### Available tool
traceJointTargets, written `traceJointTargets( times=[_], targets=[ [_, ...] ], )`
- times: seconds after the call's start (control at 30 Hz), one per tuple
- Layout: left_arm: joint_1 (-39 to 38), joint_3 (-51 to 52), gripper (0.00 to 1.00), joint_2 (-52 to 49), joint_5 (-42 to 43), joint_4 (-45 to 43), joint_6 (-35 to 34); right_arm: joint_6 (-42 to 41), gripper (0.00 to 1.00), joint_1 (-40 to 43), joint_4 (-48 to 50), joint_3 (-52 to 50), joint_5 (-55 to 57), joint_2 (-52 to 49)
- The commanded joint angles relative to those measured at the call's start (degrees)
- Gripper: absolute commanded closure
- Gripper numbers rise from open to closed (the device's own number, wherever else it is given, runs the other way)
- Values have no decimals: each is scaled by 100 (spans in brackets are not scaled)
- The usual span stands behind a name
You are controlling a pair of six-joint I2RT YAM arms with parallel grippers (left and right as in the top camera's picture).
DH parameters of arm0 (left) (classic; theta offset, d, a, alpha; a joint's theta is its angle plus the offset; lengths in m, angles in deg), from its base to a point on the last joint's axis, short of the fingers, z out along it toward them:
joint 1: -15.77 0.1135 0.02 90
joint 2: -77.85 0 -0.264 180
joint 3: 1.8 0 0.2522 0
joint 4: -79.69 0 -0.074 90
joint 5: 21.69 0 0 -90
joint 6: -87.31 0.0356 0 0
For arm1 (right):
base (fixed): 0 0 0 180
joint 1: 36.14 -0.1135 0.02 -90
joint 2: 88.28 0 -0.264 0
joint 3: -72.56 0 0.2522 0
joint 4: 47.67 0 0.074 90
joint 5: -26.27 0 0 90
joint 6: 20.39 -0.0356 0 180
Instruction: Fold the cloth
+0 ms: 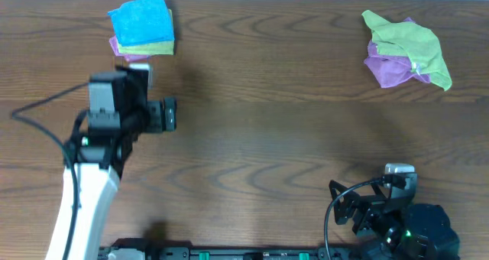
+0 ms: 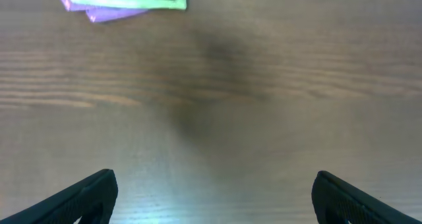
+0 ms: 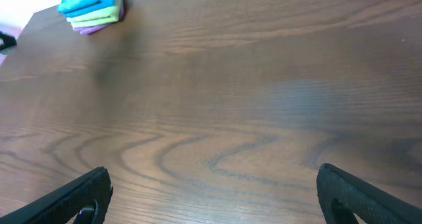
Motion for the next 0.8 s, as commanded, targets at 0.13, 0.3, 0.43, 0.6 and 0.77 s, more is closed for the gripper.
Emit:
traceJointTargets(
  times=[0.13,0.3,0.43,0.6,0.77],
  targets=[
    [-2,1475,4,1497,-675,-212,251,-101,1,35,0,-31,63,24],
    [-2,2358,5,2590,-710,-208,487,-101,1,35,-2,-31,63,24],
    [-2,2804,5,3204,-713,-205,498,-101,1,35,0,-31,63,24],
    [0,3305,5,4019,-839,-197,616,-101,1,35,-2,-31,63,24],
    [133,3574,5,4481,-1043,-103,619,-101,1,35,-2,-31,63,24]
  ],
)
